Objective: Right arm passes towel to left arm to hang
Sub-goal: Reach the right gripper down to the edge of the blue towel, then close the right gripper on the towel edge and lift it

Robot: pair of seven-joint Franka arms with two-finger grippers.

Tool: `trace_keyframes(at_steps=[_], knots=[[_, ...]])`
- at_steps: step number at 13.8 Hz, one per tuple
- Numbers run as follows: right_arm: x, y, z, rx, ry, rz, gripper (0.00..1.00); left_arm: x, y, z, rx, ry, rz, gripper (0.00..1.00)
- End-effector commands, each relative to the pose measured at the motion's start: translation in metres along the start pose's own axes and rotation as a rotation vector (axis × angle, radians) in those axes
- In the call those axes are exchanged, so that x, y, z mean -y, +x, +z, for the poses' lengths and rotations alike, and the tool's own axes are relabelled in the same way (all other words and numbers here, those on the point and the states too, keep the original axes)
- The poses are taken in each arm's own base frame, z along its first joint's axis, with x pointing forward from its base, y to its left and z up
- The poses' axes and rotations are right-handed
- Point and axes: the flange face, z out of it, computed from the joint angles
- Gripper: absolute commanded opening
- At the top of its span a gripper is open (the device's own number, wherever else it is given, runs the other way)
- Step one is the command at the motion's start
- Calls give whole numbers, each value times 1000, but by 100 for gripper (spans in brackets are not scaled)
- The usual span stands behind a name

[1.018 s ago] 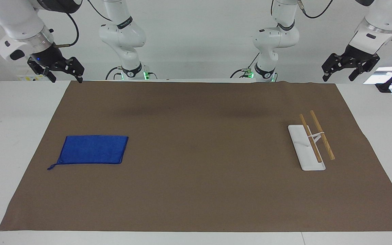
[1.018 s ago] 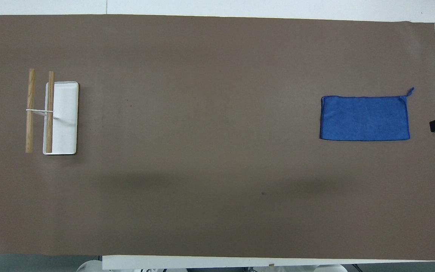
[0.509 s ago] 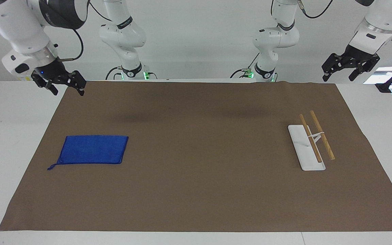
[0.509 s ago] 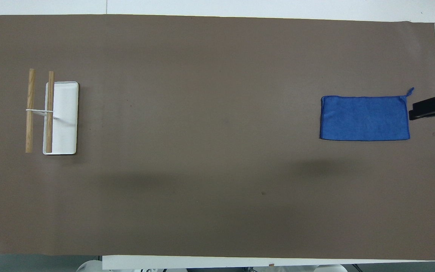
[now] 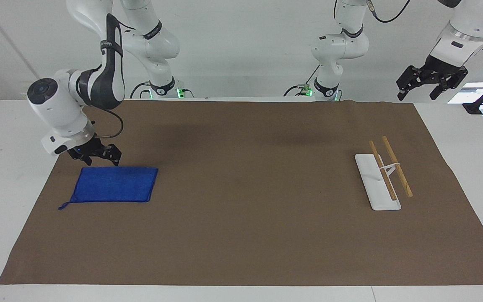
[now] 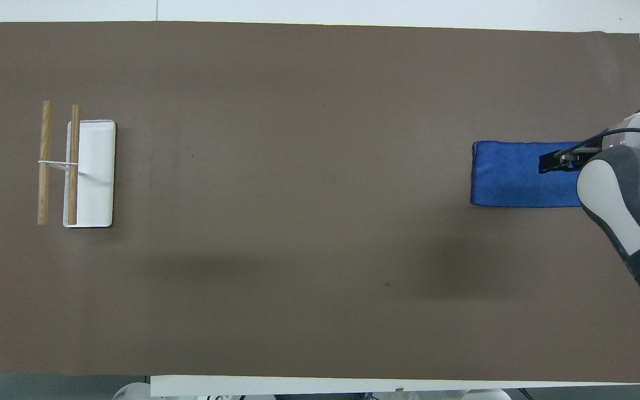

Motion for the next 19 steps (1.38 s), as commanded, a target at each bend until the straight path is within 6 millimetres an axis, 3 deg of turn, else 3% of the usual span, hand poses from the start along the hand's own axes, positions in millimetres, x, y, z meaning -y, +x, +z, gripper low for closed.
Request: trace_keyframes(at_steps=[1, 7, 12, 14, 17, 19], knots=[[-3, 3, 41, 7, 14, -13, 98, 3, -4, -1, -2, 7, 0, 100], [-3, 0, 57, 25, 15, -99, 91, 3, -4, -1, -2, 7, 0, 100], [-3, -4, 71, 29, 16, -73, 87, 3, -6, -2, -1, 7, 0, 100], [-4, -5, 76, 32, 17, -72, 79, 2, -9, -4, -2, 7, 0, 100], [-3, -9, 79, 45, 19, -76, 58, 3, -12, -7, -8, 9, -2, 100], [-1, -9, 79, 54, 20, -90, 22, 2, -11, -7, -8, 10, 0, 100]])
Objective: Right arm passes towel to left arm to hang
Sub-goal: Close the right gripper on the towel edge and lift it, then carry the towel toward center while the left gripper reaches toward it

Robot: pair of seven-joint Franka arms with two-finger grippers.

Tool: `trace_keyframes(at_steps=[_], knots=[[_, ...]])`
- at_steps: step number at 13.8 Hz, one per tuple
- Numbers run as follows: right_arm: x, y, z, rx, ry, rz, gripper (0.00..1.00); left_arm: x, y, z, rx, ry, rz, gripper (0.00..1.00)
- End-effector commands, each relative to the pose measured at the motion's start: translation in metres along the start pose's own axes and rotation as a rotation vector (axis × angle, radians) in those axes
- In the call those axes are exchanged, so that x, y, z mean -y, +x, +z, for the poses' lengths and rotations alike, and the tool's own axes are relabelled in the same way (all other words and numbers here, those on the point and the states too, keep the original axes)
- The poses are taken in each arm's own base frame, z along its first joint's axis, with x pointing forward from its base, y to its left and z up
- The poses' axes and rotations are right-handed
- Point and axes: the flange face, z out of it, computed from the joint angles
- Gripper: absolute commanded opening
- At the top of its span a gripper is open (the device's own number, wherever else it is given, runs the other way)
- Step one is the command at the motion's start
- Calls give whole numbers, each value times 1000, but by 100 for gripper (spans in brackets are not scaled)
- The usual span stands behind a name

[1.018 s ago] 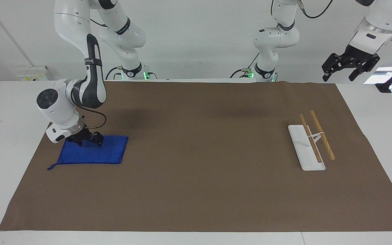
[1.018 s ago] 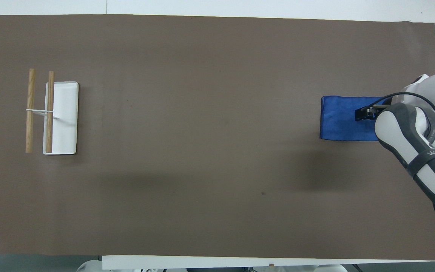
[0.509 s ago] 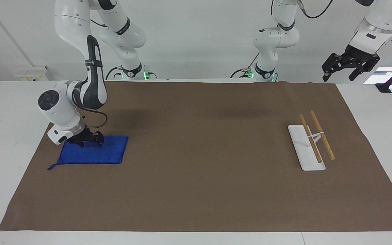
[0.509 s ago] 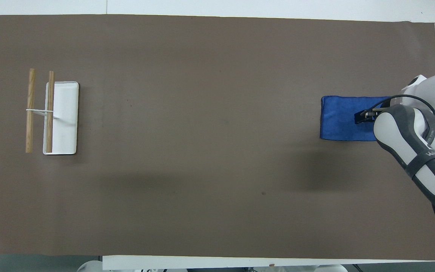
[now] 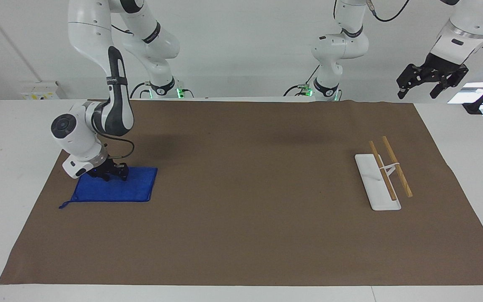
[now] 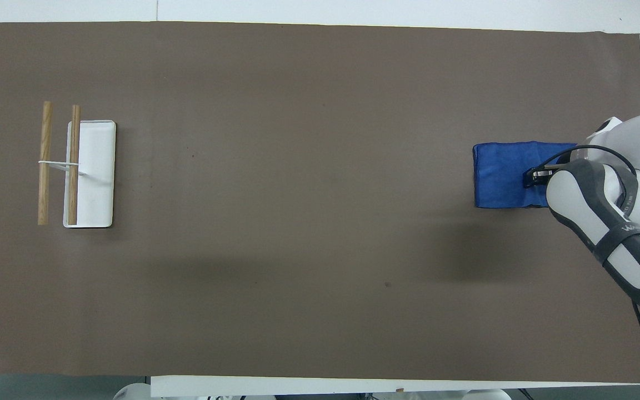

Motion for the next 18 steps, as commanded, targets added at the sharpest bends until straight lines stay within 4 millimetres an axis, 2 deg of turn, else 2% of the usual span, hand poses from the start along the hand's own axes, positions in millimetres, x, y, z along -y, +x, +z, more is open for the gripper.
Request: trace_keyframes(at_steps=[1, 2, 4, 5, 7, 8, 10, 12, 14, 15, 18], knots=[[0, -5, 9, 19, 4, -25, 10, 3, -8, -2, 4, 8, -3, 100], [0, -5, 8, 29, -3, -49, 5, 6, -9, -2, 8, 8, -6, 100], [1, -3, 2, 46, -5, -66, 3, 18, -12, -3, 14, 7, -34, 100], [6, 5, -12, 60, -3, -74, 2, 21, -14, -3, 17, 6, -41, 100], [39, 18, -47, 122, 1, -112, 0, 24, -15, -2, 23, 6, -102, 100], [45, 20, -63, 147, 11, -95, 0, 23, -15, 0, 26, 7, -160, 100], [70, 27, -98, 173, 32, -118, 0, 24, -19, 5, 38, 11, -229, 100], [86, 25, -129, 154, 171, -79, 0, 21, -26, 17, 47, 13, -228, 100], [102, 26, -156, 161, 319, -53, 0, 8, -18, 44, 37, 19, -269, 100], [113, 24, -164, 190, 392, 15, 0, -15, -12, 56, 26, 26, -323, 100], [146, 21, -180, 280, 618, 250, 0, -63, 1, 83, -17, 17, -442, 100]])
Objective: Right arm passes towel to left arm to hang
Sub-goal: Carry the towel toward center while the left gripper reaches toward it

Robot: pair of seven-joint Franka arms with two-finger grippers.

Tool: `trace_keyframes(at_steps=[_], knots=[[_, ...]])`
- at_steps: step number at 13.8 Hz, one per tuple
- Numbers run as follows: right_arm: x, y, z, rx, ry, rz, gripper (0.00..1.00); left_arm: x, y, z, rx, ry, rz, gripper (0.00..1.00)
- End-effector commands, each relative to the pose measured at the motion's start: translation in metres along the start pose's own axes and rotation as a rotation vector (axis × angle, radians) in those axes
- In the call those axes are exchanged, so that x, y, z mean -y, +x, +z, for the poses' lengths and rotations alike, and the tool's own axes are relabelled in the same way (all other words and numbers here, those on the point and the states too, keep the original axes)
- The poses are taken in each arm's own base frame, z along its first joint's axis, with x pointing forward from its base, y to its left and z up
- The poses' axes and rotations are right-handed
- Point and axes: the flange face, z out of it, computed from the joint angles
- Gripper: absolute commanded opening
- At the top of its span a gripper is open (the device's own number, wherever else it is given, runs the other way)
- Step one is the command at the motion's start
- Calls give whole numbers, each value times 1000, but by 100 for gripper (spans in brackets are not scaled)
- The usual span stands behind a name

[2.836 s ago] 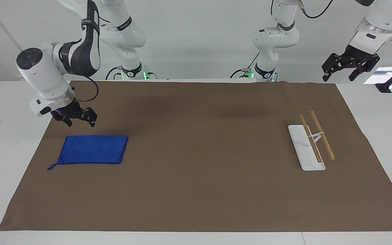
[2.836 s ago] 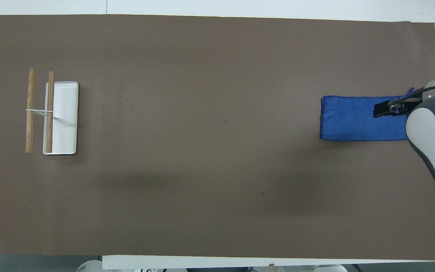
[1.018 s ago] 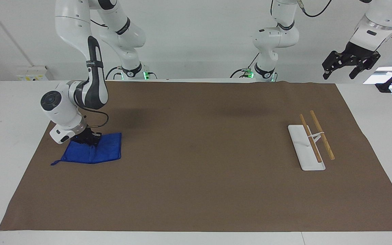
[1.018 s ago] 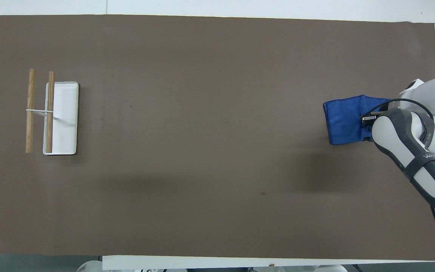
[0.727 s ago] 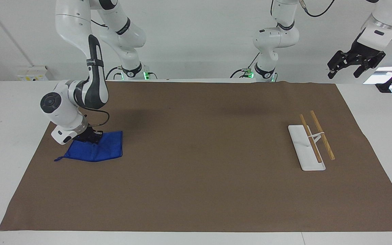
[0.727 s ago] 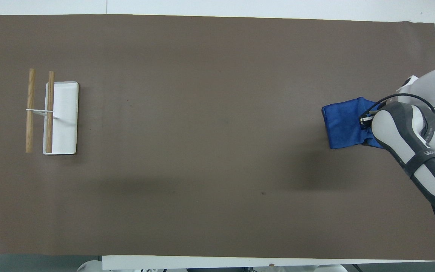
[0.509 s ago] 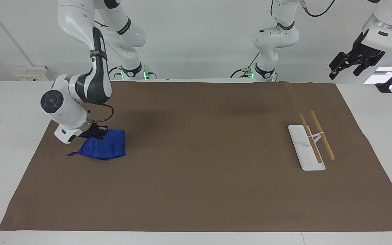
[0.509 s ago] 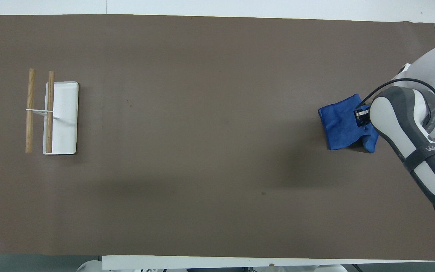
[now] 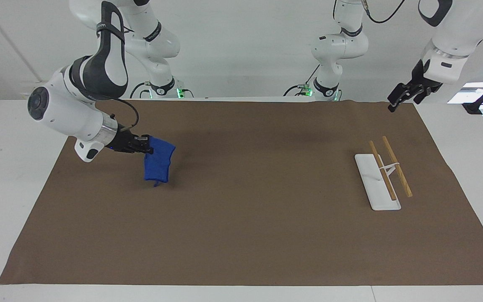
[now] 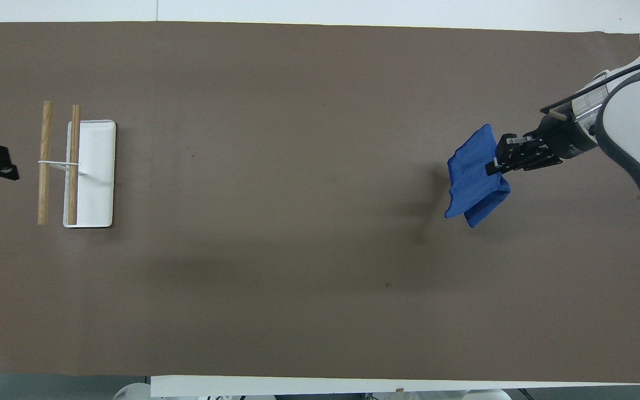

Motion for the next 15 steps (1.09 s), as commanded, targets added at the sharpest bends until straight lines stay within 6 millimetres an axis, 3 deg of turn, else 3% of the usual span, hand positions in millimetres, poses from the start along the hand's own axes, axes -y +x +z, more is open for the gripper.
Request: trace_keyframes(at_steps=[1, 5, 8, 10, 15], knots=[[37, -6, 6, 60, 176, 179, 0, -40, -15, 20, -57, -17, -108, 100], [100, -17, 30, 189, 334, 454, 0, -132, -42, 39, -72, -107, -430, 100], [115, -23, 34, 258, 421, 543, 0, -188, -66, 25, 2, -195, -621, 100], [121, -29, 40, 280, 428, 549, 0, -214, -80, 14, 57, -238, -692, 99], [156, -43, 69, 322, 443, 602, 0, -275, -109, 12, 138, -291, -863, 97]])
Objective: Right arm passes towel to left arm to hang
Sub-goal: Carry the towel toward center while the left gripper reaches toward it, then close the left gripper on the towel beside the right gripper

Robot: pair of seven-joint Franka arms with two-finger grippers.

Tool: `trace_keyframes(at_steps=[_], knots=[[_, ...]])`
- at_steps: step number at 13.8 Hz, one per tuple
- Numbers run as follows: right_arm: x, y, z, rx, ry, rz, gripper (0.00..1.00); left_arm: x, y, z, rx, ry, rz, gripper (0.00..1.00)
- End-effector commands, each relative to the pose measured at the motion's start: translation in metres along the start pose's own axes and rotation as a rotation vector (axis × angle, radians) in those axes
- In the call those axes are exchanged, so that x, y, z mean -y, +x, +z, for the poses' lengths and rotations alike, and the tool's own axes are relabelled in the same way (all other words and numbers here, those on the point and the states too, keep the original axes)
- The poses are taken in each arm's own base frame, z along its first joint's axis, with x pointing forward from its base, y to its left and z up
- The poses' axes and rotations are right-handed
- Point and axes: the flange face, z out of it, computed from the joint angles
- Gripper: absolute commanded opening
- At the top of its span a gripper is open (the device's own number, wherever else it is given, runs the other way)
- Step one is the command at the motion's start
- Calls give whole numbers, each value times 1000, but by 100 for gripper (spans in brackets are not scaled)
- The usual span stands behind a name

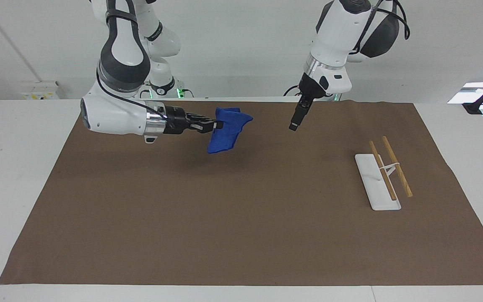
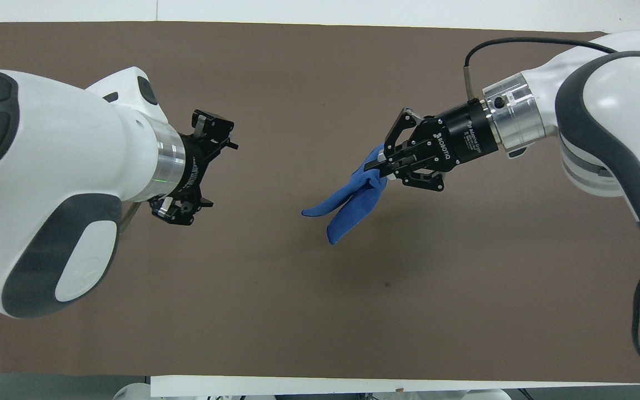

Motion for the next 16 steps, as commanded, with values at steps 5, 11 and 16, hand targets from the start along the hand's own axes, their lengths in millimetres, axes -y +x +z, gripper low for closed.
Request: trace_keyframes(at_steps=[5, 11, 16], knots=[[9, -21, 24, 33, 71, 49, 1, 12, -66, 34, 37, 110, -32, 80], [11, -24, 31, 34, 64, 42, 1, 15, -64, 34, 33, 128, -25, 53], [10, -23, 33, 33, 59, 37, 1, 14, -57, 34, 31, 131, -9, 37]])
